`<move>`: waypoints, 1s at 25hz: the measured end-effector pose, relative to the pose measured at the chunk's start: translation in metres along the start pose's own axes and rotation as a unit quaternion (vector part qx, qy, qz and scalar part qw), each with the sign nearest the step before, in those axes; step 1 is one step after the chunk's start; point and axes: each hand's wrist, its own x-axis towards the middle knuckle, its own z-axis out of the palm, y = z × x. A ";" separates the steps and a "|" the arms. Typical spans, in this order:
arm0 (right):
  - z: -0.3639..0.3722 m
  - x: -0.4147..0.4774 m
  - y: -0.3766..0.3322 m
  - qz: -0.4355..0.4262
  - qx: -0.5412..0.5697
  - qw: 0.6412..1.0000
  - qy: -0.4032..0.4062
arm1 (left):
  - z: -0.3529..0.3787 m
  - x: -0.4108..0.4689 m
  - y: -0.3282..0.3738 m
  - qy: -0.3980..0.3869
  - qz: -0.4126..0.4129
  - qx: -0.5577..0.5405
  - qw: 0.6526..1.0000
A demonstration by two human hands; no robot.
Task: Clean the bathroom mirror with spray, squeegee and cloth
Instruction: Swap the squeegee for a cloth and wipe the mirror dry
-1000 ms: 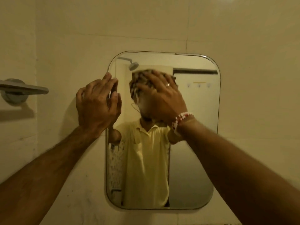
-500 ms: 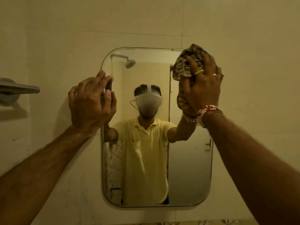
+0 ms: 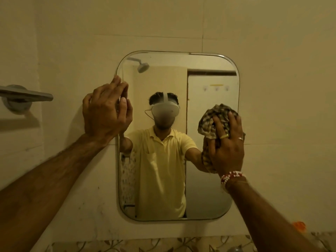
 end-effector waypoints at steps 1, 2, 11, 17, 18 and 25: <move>0.000 -0.005 -0.001 0.002 -0.003 1.000 0.002 | -0.001 0.000 0.001 -0.006 -0.002 0.001 1.000; 0.000 -0.003 -0.004 0.007 -0.002 1.000 0.007 | -0.003 0.000 0.001 -0.009 -0.003 0.004 1.000; 0.039 0.002 -0.103 -0.027 -0.013 0.999 -0.021 | -0.009 0.003 0.000 -0.039 0.005 0.021 0.999; 0.088 -0.029 -0.201 -0.107 0.010 0.992 -0.065 | -0.013 0.009 -0.007 -0.048 0.021 0.036 0.998; 0.093 -0.032 -0.207 -0.102 0.008 0.993 -0.061 | -0.013 0.009 -0.008 -0.049 0.022 0.040 0.998; 0.091 -0.117 -0.202 -0.215 -0.005 0.968 -0.131 | -0.011 0.005 -0.007 -0.055 0.011 0.040 0.998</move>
